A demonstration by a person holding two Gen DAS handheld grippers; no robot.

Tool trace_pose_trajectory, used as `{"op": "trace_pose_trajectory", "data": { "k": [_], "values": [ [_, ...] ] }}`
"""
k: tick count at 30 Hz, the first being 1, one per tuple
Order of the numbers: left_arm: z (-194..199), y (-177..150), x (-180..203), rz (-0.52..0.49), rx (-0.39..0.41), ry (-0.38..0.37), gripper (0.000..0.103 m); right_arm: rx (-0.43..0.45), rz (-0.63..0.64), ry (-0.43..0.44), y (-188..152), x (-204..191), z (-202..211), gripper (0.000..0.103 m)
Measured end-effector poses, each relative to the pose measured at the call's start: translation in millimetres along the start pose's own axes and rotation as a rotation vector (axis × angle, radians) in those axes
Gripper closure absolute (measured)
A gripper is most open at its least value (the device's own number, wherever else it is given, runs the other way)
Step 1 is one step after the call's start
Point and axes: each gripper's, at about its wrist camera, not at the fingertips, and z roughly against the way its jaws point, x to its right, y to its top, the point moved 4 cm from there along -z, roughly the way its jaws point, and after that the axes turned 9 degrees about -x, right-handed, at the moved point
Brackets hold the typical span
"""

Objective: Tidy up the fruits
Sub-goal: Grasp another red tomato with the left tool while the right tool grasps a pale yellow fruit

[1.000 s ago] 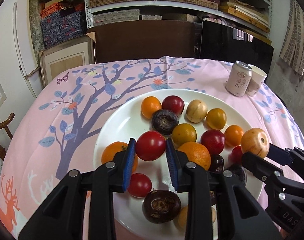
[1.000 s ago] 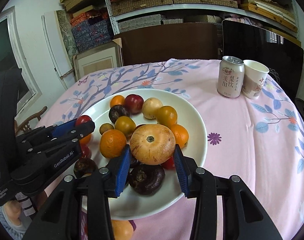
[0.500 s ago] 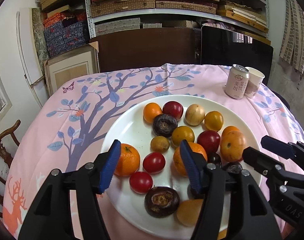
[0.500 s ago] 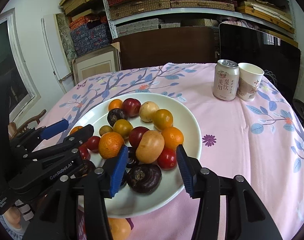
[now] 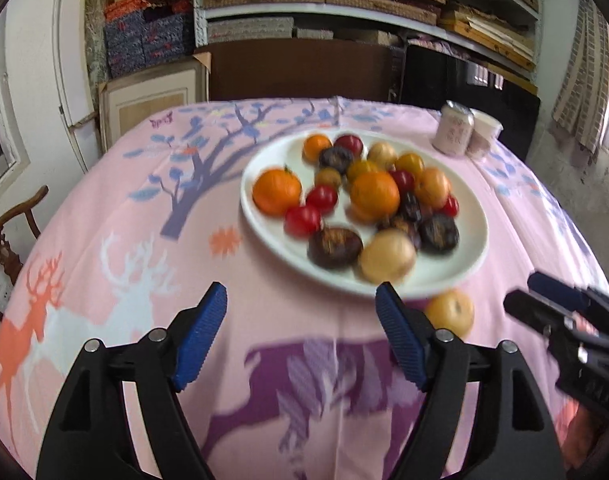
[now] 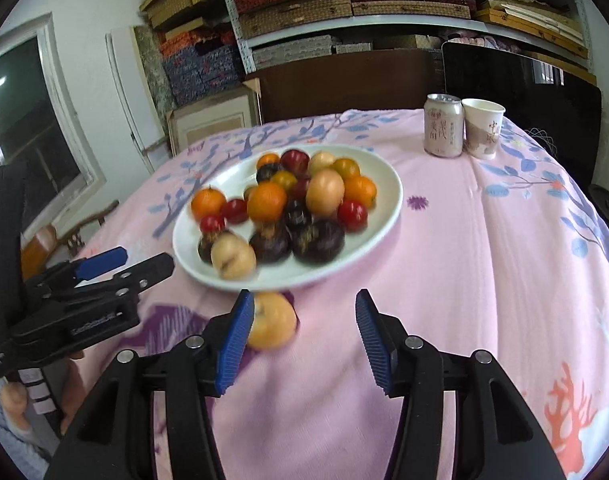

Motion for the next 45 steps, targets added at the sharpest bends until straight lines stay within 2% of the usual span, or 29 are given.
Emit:
{"op": "trace_pose_trajectory", "data": {
  "k": [4, 7, 9, 12, 15, 21, 23, 25, 27, 30, 36, 39, 45],
  "values": [
    [2.0, -24.5, 19.8, -0.082, -0.017, -0.033, 0.028, 0.021, -0.071, 0.005, -1.4, 15.6, 6.9, 0.043],
    [1.5, -31.1, 41.2, -0.173, 0.009, -0.042, 0.028, 0.024, -0.125, 0.025, 0.0, 27.4, 9.2, 0.043],
    [-3.5, -33.8, 49.9, -0.204, -0.011, -0.075, 0.029, 0.022, -0.144, 0.039, 0.2, 30.9, 9.9, 0.043],
    [-13.5, -36.3, 60.4, -0.252, -0.042, -0.094, 0.045, 0.024, -0.150, 0.042, 0.8, 32.1, 10.5, 0.043],
    [-23.2, -35.0, 66.5, -0.267, -0.083, -0.149, 0.063, 0.022, -0.150, 0.048, 1.2, 31.7, 10.4, 0.042],
    [-30.1, -31.6, 74.3, -0.284, -0.091, -0.187, 0.065, 0.014, -0.143, 0.051, 1.2, 30.2, 9.8, 0.042],
    [-30.5, -31.1, 74.9, -0.284, -0.090, -0.192, 0.066, 0.006, -0.140, 0.053, 0.5, 29.0, 7.9, 0.042],
    [-30.2, -29.2, 73.2, -0.277, -0.086, -0.200, 0.073, -0.001, -0.134, 0.048, -0.7, 27.6, 5.8, 0.042],
    [-27.8, -28.5, 70.4, -0.270, -0.080, -0.198, 0.074, -0.009, -0.127, 0.046, -1.7, 26.1, 3.0, 0.042],
    [-17.3, -29.5, 60.2, -0.259, -0.046, -0.143, 0.074, -0.022, -0.114, 0.042, -3.8, 22.4, -1.4, 0.042],
    [-1.4, -27.5, 19.2, -0.141, -0.021, -0.072, 0.074, -0.070, -0.026, 0.018, -11.7, -0.9, -21.0, 0.042],
    [-5.1, -23.1, 7.7, -0.096, -0.040, -0.071, 0.074, -0.090, 0.023, -0.008, -13.6, -14.1, -30.9, 0.042],
    [-4.7, -22.1, 1.0, -0.082, -0.041, -0.073, 0.074, -0.113, 0.087, -0.042, -7.3, -37.9, -48.4, 0.042]
  ]
}}
